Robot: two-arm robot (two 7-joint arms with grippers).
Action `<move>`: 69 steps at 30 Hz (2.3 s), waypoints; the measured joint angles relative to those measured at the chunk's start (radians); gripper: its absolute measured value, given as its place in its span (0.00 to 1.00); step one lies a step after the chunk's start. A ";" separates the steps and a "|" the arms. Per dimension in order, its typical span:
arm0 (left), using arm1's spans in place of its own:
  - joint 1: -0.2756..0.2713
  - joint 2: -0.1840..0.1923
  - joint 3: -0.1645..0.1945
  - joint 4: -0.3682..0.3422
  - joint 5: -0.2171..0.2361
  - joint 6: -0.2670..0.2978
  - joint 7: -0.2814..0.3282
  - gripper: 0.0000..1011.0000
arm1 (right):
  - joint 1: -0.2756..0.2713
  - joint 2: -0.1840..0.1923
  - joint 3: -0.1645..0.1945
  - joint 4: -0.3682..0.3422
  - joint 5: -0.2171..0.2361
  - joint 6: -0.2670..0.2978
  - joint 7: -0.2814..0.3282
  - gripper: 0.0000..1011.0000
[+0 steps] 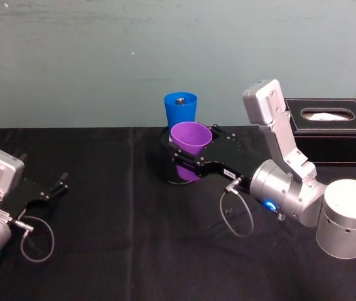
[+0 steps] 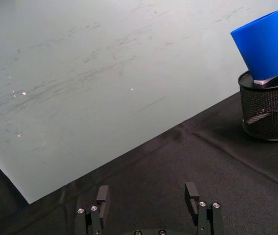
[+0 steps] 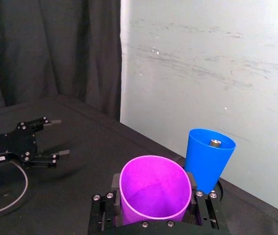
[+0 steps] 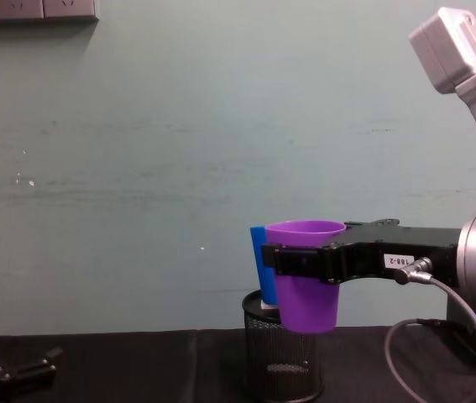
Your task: Pick up one cup with a gripper and tap it against the other cup.
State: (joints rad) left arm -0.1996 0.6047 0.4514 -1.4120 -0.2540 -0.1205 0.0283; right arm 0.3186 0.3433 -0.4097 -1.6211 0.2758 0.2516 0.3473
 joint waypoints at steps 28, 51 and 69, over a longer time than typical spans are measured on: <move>0.000 0.000 0.000 0.000 0.000 0.000 0.000 0.99 | 0.000 0.000 0.000 0.000 0.000 0.000 0.001 0.74; 0.000 0.000 0.000 0.000 0.000 0.000 0.000 0.99 | 0.000 0.000 0.000 0.000 0.000 0.000 0.001 0.74; 0.000 0.000 0.000 0.000 0.000 0.000 0.000 0.99 | 0.000 0.000 0.000 0.000 0.000 0.000 0.001 0.74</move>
State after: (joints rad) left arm -0.1995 0.6047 0.4514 -1.4120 -0.2539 -0.1205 0.0283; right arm 0.3187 0.3433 -0.4097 -1.6210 0.2758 0.2517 0.3482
